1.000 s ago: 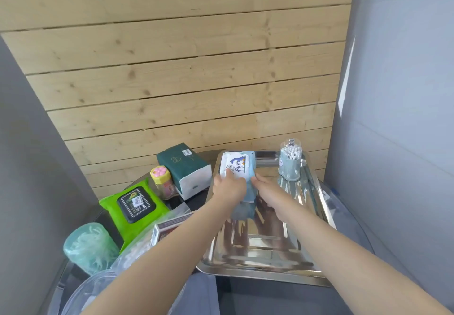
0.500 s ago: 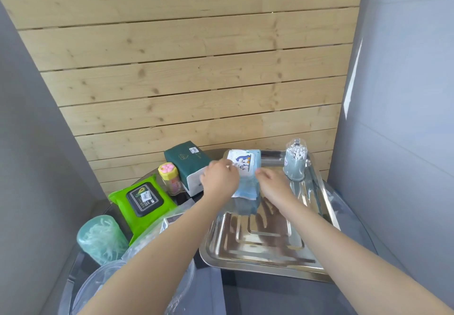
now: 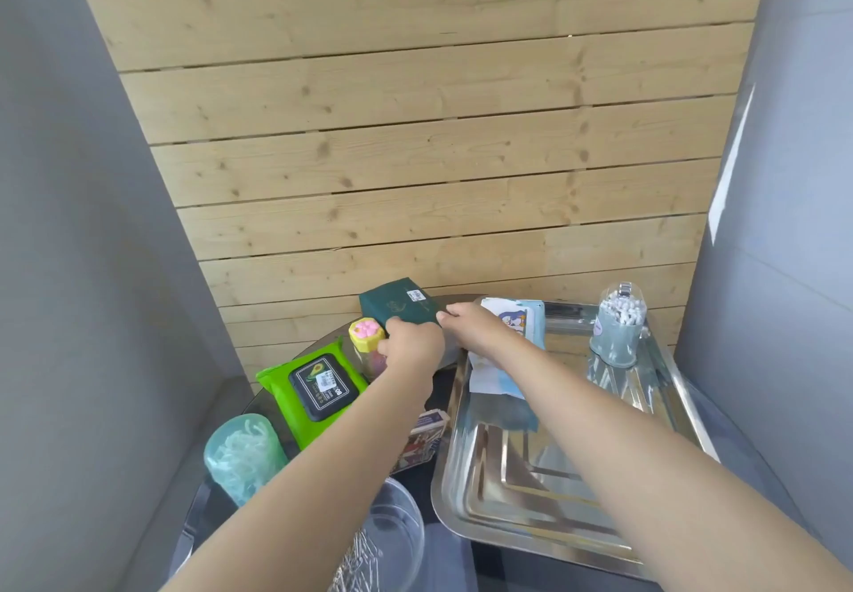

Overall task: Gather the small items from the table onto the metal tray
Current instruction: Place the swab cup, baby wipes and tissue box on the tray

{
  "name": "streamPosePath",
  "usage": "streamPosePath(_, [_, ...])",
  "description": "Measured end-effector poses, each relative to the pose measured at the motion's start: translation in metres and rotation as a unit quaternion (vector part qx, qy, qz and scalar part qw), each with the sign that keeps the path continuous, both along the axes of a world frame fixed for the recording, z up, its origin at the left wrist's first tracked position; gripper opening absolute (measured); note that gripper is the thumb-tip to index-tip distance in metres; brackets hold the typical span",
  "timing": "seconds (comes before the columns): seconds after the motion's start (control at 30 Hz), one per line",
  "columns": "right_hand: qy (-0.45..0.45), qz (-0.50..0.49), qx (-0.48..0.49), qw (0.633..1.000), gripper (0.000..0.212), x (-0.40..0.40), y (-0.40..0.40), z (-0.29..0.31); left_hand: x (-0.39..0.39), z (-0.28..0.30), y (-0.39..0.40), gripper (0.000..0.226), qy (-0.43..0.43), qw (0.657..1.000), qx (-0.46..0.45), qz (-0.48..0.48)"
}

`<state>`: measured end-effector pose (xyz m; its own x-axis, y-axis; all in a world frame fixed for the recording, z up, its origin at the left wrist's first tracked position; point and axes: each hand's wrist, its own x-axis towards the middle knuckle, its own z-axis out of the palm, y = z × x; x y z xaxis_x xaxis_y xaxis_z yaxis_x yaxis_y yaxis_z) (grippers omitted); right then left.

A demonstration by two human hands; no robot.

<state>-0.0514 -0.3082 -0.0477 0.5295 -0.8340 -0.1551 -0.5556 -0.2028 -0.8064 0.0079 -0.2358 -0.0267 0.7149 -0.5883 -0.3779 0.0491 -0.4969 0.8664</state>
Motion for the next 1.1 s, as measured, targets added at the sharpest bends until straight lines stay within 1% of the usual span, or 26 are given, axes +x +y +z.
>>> streamPosePath(0.07, [-0.056, -0.016, 0.015, 0.998, 0.030, 0.000, 0.001, -0.002, 0.002, 0.001, 0.002, 0.060, -0.030, 0.999, -0.025, -0.012])
streamPosePath(0.17, [-0.149, -0.057, 0.040, 0.986, 0.036, -0.008, 0.006, -0.005, 0.002, 0.010, 0.009, 0.058, -0.069, 0.995, -0.064, -0.034])
streamPosePath(0.23, [-0.217, -0.106, 0.075, 0.967, 0.034, -0.017, 0.013, -0.003, -0.003, 0.017, 0.015, 0.055, -0.094, 0.991, -0.086, -0.044])
streamPosePath(0.3, [-0.278, -0.143, 0.107, 0.944, 0.027, -0.028, 0.022, 0.003, -0.010, 0.024, 0.023, 0.052, -0.104, 0.988, -0.106, -0.050])
streamPosePath(0.4, [-0.323, -0.167, 0.143, 0.920, 0.034, -0.048, 0.045, 0.014, -0.018, 0.029, 0.037, 0.048, -0.113, 0.983, -0.130, -0.058])
streamPosePath(0.47, [-0.315, -0.184, 0.144, 0.920, 0.041, -0.064, 0.064, 0.019, -0.023, 0.029, 0.049, 0.046, -0.104, 0.983, -0.130, -0.074])
streamPosePath(0.57, [-0.277, -0.210, 0.133, 0.928, 0.053, -0.093, 0.095, 0.019, -0.032, 0.028, 0.074, 0.045, -0.107, 0.980, -0.100, -0.139])
streamPosePath(0.63, [-0.255, -0.197, 0.142, 0.936, 0.062, -0.111, 0.115, 0.017, -0.037, 0.025, 0.089, 0.042, -0.120, 0.973, -0.074, -0.181])
streamPosePath(0.67, [-0.248, -0.182, 0.151, 0.940, 0.059, -0.119, 0.126, 0.016, -0.040, 0.023, 0.096, 0.043, -0.126, 0.970, -0.061, -0.198])
streamPosePath(0.73, [-0.226, -0.141, 0.162, 0.950, 0.045, -0.130, 0.145, 0.016, -0.045, 0.019, 0.108, 0.046, -0.139, 0.963, -0.029, -0.227])
streamPosePath(0.8, [-0.205, -0.129, 0.161, 0.957, 0.035, -0.138, 0.158, 0.016, -0.051, 0.016, 0.117, 0.047, -0.159, 0.955, 0.006, -0.252])
streamPosePath(0.87, [-0.183, -0.119, 0.153, 0.964, 0.038, -0.141, 0.162, 0.014, -0.055, 0.011, 0.121, 0.050, -0.195, 0.941, 0.024, -0.274])
streamPosePath(0.93, [-0.171, -0.110, 0.147, 0.968, 0.045, -0.143, 0.165, 0.013, -0.058, 0.005, 0.122, 0.053, -0.211, 0.934, 0.022, -0.287])
streamPosePath(1.1, [-0.144, -0.095, 0.144, 0.974, 0.049, -0.143, 0.157, 0.008, -0.053, -0.001, 0.115, 0.054, -0.186, 0.942, -0.011, -0.281])
